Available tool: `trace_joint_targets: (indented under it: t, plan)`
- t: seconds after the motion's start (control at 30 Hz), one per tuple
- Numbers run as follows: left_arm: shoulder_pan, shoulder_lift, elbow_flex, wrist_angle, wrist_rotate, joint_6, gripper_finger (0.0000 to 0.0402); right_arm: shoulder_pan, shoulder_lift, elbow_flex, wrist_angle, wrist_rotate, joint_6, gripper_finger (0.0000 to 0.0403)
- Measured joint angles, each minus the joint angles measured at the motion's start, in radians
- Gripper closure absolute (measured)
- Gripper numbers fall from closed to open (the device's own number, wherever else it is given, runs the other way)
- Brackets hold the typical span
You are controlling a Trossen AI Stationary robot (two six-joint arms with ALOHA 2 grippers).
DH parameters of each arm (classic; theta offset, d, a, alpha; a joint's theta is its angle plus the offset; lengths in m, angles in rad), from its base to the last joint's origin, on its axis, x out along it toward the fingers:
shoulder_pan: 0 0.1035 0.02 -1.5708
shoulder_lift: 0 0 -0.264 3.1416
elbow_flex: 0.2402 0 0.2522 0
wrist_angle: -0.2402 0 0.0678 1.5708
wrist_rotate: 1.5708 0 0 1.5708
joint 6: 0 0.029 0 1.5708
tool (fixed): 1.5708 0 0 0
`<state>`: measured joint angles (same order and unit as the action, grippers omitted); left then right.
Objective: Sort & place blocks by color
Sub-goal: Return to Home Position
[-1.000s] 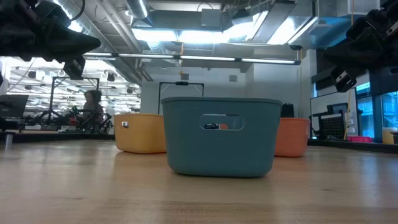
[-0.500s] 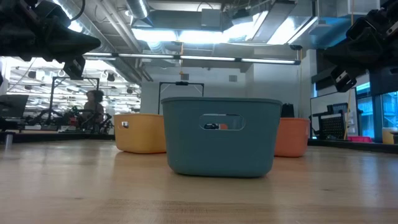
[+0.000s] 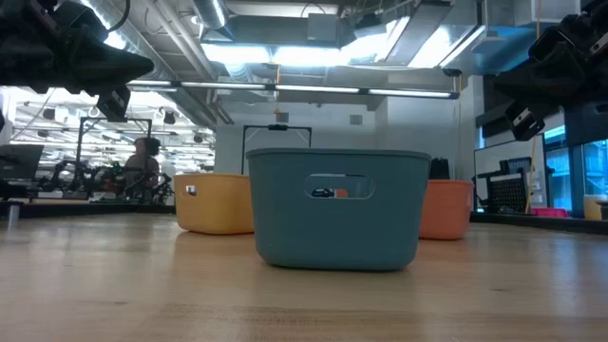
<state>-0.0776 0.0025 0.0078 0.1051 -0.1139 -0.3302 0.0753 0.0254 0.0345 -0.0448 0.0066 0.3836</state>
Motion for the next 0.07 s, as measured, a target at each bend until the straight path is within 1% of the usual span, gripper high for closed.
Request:
trace_joint_targets:
  t: [0.07]
  plan:
    - [0.0, 0.0, 0.0, 0.0, 0.0, 0.0, 0.0401, 0.0, 0.0, 0.0, 0.0, 0.0, 0.0, 0.0377]
